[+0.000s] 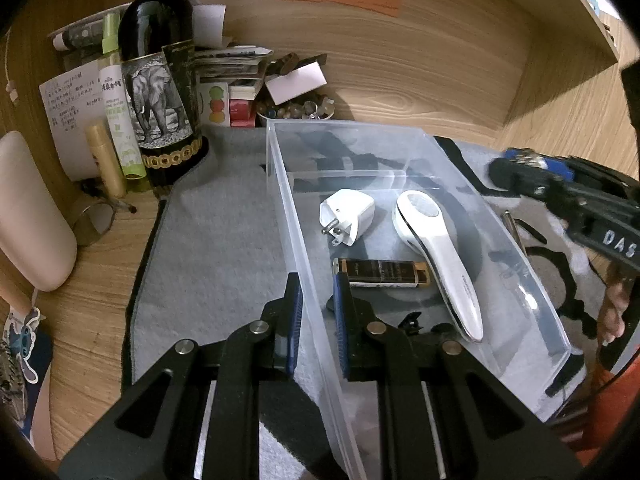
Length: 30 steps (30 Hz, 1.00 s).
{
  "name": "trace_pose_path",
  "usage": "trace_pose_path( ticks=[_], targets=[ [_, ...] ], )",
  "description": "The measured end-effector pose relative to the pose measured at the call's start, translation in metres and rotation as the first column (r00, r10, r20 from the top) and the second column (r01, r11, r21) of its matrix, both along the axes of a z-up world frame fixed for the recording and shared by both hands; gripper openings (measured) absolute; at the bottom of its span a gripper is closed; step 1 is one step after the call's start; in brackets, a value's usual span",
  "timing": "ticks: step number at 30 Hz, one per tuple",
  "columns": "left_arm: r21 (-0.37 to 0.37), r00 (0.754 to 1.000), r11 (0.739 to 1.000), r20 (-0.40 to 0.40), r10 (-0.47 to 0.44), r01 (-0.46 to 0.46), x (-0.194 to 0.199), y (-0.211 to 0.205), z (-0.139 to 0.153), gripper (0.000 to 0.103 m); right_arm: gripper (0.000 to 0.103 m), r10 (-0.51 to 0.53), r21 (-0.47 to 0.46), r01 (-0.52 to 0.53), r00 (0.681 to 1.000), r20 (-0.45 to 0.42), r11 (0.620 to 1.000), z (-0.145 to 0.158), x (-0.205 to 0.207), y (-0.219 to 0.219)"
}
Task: Organize rigid objects
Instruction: 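Carry the black round part into the box and open the right tool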
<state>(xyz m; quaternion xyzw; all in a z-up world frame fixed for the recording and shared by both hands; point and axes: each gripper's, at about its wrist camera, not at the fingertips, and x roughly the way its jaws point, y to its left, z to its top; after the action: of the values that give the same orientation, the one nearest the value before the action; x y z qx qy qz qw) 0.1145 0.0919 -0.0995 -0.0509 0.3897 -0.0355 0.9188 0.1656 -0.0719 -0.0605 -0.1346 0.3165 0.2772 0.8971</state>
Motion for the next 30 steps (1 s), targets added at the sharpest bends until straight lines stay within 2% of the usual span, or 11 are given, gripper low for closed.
trace_pose_path(
  ticks=[5, 10, 14, 15, 18, 22, 26, 30],
  targets=[
    [-0.003, 1.0, 1.0, 0.0, -0.001, 0.001, 0.0, 0.001, 0.0, 0.014, 0.033, 0.097, -0.061, -0.099, 0.995, -0.037, 0.993, -0.015, 0.002, 0.034],
    [-0.006, 1.0, 1.0, 0.001, 0.001, -0.001, 0.001, 0.001, 0.0, 0.014, 0.033, 0.142, -0.103, -0.152, 0.985, -0.096, 0.983, -0.028, 0.004, 0.051],
    [-0.005, 1.0, 1.0, 0.001, 0.001, -0.001, 0.001, 0.001, 0.001, 0.014, 0.033, 0.157, -0.092, -0.168, 0.98, -0.12, 0.981, -0.028, 0.004, 0.052],
    [-0.005, 1.0, 1.0, 0.0, 0.002, -0.002, 0.001, 0.001, 0.001, 0.014, 0.034, 0.157, -0.091, -0.168, 0.981, -0.117, 0.982, -0.027, 0.003, 0.053],
    [-0.006, 1.0, 1.0, 0.001, 0.002, -0.002, 0.001, 0.001, 0.0, 0.014, 0.046, 0.151, -0.088, -0.16, 0.983, -0.102, 0.983, -0.024, 0.002, 0.05],
    [-0.004, 1.0, 1.0, 0.001, 0.004, -0.004, 0.001, 0.001, 0.0, 0.014, 0.048, 0.133, -0.069, -0.139, 0.988, -0.081, 0.988, -0.017, 0.002, 0.042],
    [-0.005, 1.0, 1.0, 0.001, 0.004, -0.004, 0.001, 0.001, 0.0, 0.014, 0.057, 0.092, -0.048, -0.095, 0.994, -0.054, 0.994, -0.008, 0.002, 0.027],
    [-0.004, 1.0, 1.0, 0.001, 0.005, -0.005, 0.001, 0.0, 0.0, 0.014, 0.059, 0.036, -0.025, -0.036, 0.999, -0.015, 0.999, 0.003, 0.001, 0.007]
  ],
)
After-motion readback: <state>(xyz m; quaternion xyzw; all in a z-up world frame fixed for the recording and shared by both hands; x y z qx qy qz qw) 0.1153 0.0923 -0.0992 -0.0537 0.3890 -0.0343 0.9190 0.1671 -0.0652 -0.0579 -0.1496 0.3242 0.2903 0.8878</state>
